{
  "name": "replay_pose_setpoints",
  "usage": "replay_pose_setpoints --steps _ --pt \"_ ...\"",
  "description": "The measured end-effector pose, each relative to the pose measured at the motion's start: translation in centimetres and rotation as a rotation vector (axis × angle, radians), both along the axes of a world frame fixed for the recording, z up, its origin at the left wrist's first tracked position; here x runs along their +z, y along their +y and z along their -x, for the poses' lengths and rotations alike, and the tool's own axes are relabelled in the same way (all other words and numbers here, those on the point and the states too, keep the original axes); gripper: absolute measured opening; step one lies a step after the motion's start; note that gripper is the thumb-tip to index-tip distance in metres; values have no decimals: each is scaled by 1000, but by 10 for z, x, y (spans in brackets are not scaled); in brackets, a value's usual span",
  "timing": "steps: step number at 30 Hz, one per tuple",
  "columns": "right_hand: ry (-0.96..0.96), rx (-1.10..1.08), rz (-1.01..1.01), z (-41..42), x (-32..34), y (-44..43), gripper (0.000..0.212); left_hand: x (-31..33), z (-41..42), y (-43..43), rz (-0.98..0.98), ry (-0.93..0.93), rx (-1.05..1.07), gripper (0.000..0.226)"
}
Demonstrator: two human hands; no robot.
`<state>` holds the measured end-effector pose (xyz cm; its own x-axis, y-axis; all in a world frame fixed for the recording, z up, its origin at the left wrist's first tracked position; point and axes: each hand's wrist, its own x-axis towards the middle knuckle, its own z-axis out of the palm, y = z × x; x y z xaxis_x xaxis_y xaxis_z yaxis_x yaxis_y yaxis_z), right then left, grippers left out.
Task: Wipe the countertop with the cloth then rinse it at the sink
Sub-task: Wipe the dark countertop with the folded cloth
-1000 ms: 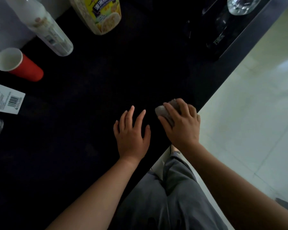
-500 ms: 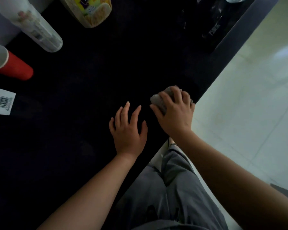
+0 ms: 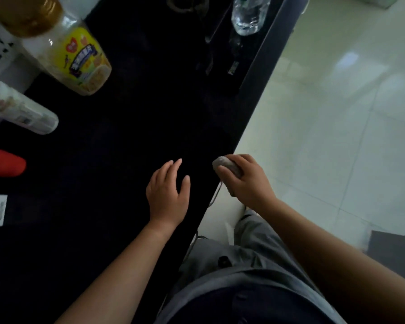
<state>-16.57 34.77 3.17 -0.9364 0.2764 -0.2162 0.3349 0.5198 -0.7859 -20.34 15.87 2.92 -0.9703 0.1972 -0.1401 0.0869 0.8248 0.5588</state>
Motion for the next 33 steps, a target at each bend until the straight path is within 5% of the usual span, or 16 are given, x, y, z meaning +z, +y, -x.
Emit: replay_pose_setpoints --steps 7,14,24,33 --pt "-73 -300 264 -25 15 93 25 28 12 86 -357 -69 1 39" --pt "-82 -509 356 -48 35 251 14 28 31 232 -539 -388 -20 19" --pt "-36 -803 379 -61 44 397 11 47 87 421 -476 -452 -249 21" --pt "-28 -862 423 67 27 511 15 30 219 550 -446 -464 -302 21"
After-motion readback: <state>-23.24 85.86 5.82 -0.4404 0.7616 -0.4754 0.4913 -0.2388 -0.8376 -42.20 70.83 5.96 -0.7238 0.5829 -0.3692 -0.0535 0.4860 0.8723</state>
